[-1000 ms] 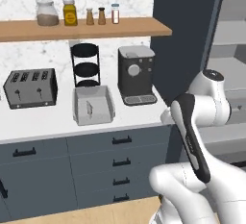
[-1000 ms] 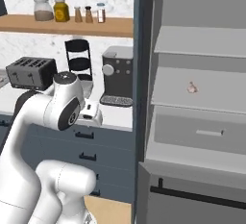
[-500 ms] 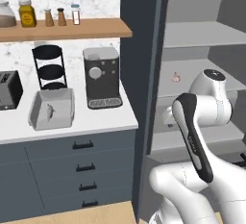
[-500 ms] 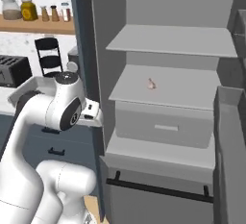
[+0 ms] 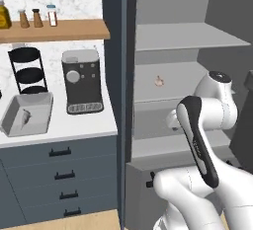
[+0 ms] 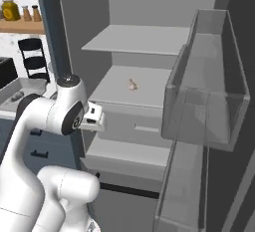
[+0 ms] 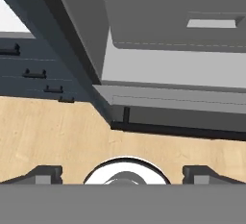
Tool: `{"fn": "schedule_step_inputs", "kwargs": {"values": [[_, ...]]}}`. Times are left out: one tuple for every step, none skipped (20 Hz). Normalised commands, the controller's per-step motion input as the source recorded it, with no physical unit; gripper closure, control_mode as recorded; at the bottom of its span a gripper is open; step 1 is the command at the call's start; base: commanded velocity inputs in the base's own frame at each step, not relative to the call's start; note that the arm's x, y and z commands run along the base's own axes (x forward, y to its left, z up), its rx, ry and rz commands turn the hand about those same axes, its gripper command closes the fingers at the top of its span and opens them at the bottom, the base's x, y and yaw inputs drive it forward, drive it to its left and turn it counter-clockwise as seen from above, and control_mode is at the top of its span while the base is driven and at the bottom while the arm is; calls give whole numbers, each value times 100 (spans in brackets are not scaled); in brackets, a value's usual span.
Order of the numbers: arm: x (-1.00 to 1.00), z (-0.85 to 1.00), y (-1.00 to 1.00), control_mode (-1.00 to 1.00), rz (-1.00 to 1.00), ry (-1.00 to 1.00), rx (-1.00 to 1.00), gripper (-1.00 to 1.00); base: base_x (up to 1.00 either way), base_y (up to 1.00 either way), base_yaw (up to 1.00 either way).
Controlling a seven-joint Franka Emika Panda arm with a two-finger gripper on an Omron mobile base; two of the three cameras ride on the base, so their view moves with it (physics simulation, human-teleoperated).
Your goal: Place one garlic and one fish in each tupperware on the nearby counter, to pack two identical lunches.
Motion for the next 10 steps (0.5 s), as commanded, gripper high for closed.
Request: {"fn": "schedule_step_inputs", "kwargs": {"values": [[0, 0, 0, 100, 0, 0, 0, -100, 0, -54, 0], [0, 0, 0, 100, 0, 0, 0, -100, 1, -55, 0], [0, 0, 0, 100, 0, 0, 0, -100, 1, -55, 0], [0, 0, 0, 100, 0, 0, 0, -100, 6, -55, 0], [0, 0, 0, 100, 0, 0, 0, -100, 9, -50, 0], [0, 0, 0, 100, 0, 0, 0, -100, 14, -39, 0], [0, 0, 0, 100, 0, 0, 0, -100, 19, -25, 0], [29, 0, -15, -100, 0, -4, 0, -100, 0, 0, 0], [30, 0, -11, -100, 0, -9, 0, -100, 0, 0, 0], [34, 0, -12, -100, 0, -13, 0, -100, 0, 0, 0]]}}
